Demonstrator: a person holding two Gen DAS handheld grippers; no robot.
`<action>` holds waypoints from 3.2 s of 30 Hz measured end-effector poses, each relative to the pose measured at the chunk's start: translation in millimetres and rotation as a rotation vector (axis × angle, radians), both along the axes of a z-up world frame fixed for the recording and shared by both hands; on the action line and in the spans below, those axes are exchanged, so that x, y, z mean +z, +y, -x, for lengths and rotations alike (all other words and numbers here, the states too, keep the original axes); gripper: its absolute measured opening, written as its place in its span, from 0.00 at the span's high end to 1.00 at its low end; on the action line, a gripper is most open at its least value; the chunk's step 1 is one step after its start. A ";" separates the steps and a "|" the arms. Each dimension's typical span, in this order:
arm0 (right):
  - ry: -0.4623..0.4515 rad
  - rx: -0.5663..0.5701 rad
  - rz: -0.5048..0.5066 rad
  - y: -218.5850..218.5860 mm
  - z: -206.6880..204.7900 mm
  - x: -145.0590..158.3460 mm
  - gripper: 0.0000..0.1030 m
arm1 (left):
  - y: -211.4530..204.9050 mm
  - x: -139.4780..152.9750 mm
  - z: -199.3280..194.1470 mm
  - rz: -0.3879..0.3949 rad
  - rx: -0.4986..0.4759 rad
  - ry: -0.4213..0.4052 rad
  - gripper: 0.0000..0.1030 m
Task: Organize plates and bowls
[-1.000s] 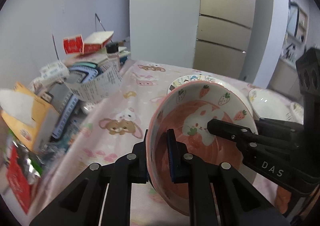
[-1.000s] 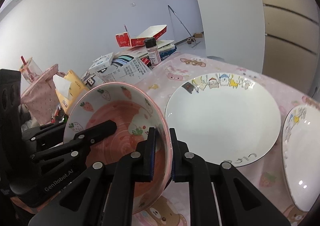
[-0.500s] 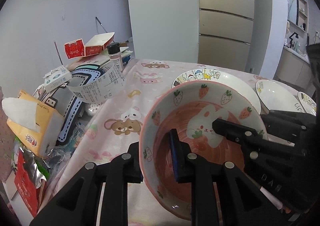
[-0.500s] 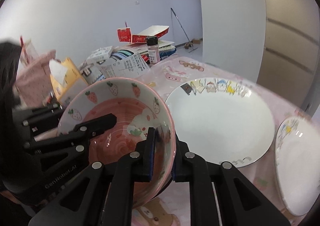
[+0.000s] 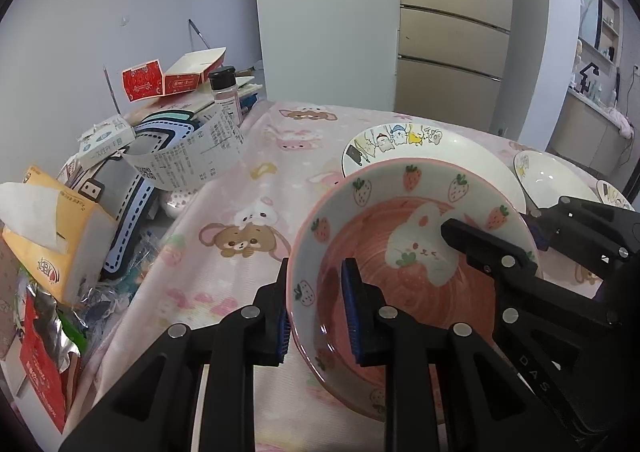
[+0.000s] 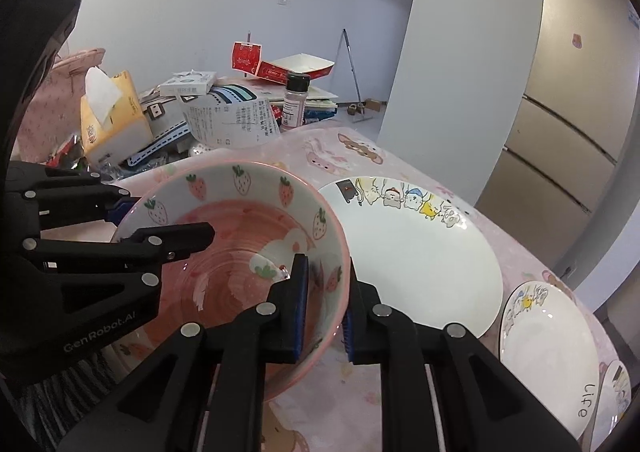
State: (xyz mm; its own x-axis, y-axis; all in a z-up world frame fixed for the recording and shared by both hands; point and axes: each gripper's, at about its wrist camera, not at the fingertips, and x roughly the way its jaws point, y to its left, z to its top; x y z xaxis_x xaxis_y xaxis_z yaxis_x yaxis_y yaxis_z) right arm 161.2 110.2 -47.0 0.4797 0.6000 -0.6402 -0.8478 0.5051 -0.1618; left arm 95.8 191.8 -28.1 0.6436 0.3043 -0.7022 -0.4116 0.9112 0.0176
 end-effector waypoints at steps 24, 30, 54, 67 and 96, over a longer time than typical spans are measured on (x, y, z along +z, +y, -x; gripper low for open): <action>0.171 0.017 -0.058 -16.8 -19.9 1.2 0.31 | 13.8 2.9 2.8 -0.010 0.087 -0.001 0.04; 0.305 -0.024 -0.213 -38.9 -46.6 17.3 0.00 | 11.2 12.5 7.8 0.025 0.007 -0.075 0.00; -0.214 -0.051 -0.258 -136.1 24.9 160.7 0.00 | -77.5 112.9 57.2 -0.085 -0.276 -0.566 0.00; -0.427 -0.282 -0.427 -267.8 84.2 220.6 0.00 | -203.6 177.6 55.1 -0.153 -0.655 -0.620 0.00; -0.052 -0.634 -0.321 -426.2 16.0 146.8 0.00 | -333.9 135.0 -48.0 -0.007 -0.847 -0.326 0.00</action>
